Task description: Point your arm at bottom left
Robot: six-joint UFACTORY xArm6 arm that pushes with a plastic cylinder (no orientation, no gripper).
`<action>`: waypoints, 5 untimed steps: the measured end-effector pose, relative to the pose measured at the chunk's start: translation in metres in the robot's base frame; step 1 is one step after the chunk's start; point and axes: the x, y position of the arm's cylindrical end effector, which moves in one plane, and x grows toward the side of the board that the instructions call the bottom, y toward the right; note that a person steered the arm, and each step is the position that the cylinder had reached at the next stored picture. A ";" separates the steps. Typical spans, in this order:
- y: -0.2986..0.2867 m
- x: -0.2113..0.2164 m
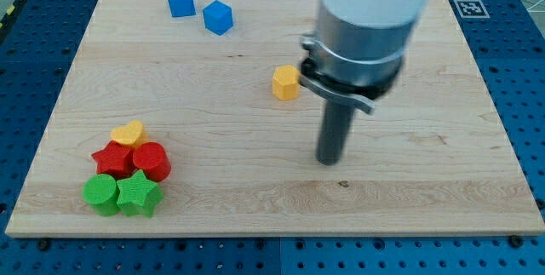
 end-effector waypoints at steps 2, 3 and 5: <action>-0.164 -0.064; -0.274 -0.088; -0.348 -0.074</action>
